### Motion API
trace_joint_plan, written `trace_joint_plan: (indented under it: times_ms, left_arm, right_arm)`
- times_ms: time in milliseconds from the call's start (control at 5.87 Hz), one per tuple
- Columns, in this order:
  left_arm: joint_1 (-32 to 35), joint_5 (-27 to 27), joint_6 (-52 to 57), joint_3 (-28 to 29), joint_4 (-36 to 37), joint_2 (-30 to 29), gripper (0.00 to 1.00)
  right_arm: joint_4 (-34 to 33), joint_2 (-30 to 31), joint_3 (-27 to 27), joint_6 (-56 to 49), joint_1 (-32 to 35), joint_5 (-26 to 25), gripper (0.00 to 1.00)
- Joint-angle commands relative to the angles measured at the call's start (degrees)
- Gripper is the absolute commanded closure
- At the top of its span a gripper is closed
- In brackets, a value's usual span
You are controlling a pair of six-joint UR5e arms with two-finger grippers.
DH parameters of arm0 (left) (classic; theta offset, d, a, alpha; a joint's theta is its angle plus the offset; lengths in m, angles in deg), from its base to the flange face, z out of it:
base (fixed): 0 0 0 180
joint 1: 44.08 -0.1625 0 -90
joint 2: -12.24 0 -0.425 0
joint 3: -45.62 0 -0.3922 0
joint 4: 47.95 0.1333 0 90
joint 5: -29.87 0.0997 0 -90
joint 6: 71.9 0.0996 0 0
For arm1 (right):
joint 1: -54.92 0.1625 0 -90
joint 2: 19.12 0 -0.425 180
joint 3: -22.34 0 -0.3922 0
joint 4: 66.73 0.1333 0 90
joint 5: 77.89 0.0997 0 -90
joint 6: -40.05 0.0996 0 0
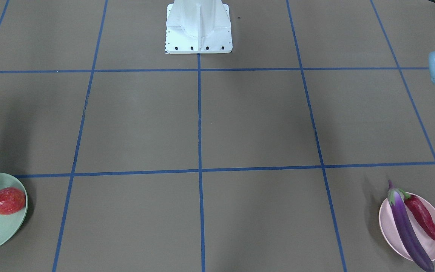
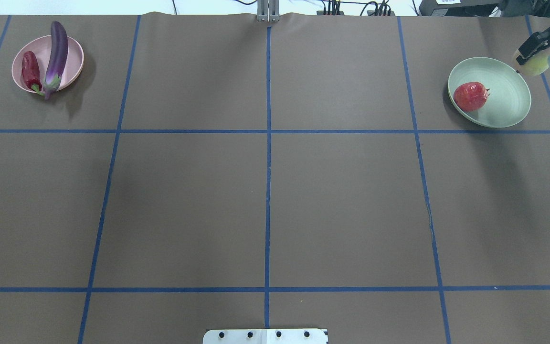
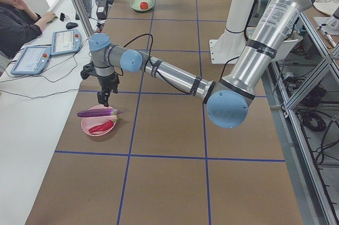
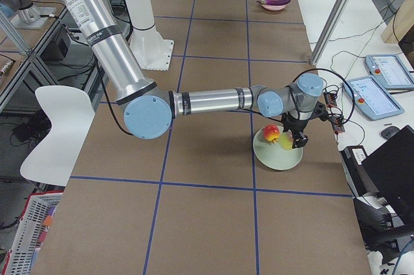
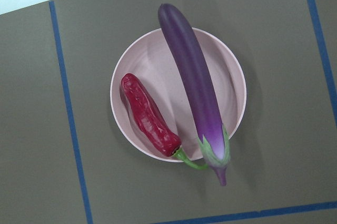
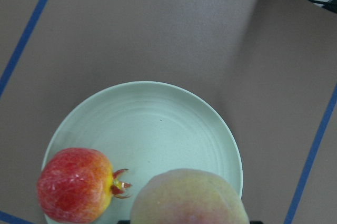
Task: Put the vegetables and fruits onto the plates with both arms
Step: 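Carry peach to green plate with right gripper and release while left withdraws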
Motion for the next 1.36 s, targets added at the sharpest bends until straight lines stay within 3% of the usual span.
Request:
trace_joint_plan:
  times_ms: [0,341,511,681,852,1022,1192]
  left_arm:
    - [0.4,0.1,0.7,-5.5,3.9,2.3,0.00]
    - [0.4,0.5,0.7,-6.6,3.9,2.6,0.00]
    - [0.4,0.6,0.7,-7.6,3.9,3.5,0.00]
    - [0.5,0.6,0.8,-9.5,4.0,5.1,0.00]
    - [0.7,0.5,2.3,-11.4,5.4,6.1,0.00]
    - [2.8,0.5,9.3,-11.6,9.5,6.1,0.00]
    - [3.4,0.5,11.7,-11.6,10.7,6.2,0.00]
  right_arm:
    - [1.8,-0.6,-5.1,0.4,-2.8,-0.5,1.00]
    - [11.5,-1.1,-11.0,5.6,-5.4,-1.2,1.00]
    - [11.4,-1.0,-11.1,5.6,-5.4,-1.2,0.42]
    - [11.4,-1.2,-10.5,6.3,-4.8,-0.5,0.01]
    - [9.9,-0.7,-7.3,6.6,-2.1,3.4,0.00]
    - [2.7,0.3,-2.0,6.4,1.7,9.2,0.00]
    - [-5.0,2.4,5.9,6.3,3.2,9.5,0.00]
